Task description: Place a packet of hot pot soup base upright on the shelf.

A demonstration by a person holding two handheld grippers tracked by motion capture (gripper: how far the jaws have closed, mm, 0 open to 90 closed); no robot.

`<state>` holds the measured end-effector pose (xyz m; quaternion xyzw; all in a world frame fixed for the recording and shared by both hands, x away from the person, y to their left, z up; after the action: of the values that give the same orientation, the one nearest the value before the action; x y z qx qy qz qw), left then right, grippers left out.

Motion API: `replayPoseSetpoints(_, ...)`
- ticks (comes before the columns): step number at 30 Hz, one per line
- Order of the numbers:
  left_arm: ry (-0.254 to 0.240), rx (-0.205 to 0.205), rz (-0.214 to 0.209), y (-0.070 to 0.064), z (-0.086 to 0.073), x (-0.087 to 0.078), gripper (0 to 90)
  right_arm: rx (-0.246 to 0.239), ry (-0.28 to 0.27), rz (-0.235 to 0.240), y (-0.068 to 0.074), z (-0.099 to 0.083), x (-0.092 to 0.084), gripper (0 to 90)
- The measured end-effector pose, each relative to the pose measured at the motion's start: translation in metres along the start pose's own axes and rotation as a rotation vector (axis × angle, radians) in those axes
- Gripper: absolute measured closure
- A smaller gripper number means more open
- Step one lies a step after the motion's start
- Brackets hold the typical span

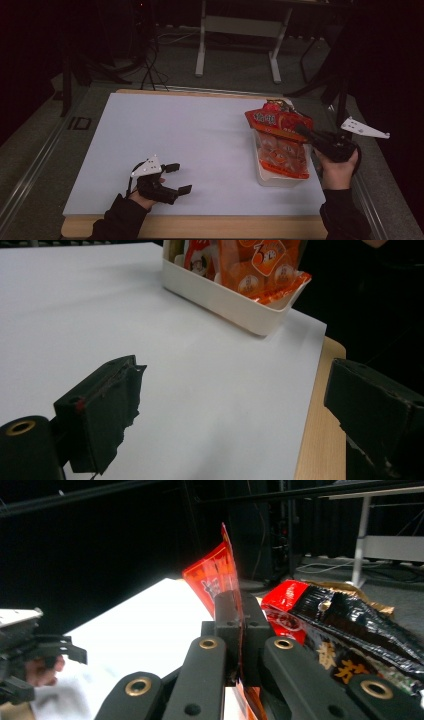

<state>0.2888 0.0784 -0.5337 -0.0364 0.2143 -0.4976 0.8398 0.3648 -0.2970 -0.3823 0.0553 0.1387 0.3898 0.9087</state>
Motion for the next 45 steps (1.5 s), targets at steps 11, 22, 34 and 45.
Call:
replayPoseSetpoints(11,0.0,-0.002,0.003,0.001,-0.001,0.0,8.3,0.008,0.003,-0.056,-0.011,-0.01,-0.004,89.9)
replayPoseSetpoints(22,0.004,0.004,0.006,0.0,-0.002,0.001,8.3,0.044,0.015,-0.124,-0.038,-0.029,-0.022,89.7)
replayPoseSetpoints(34,0.003,0.0,0.005,0.0,-0.002,0.001,8.3,0.035,0.024,-0.127,-0.034,-0.032,-0.022,85.5)
replayPoseSetpoints(45,0.005,-0.005,0.003,0.0,-0.004,0.001,8.3,0.0,-0.029,-0.133,-0.022,-0.011,-0.026,52.7)
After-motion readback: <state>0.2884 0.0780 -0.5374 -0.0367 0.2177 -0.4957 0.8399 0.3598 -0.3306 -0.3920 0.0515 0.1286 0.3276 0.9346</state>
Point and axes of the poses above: each handheld gripper's, and its own axes: x roughly forward along the jaws, z roughly out of its top, y roughly to its left, the point moved 7 cm from there along x, roughly forward along the jaws
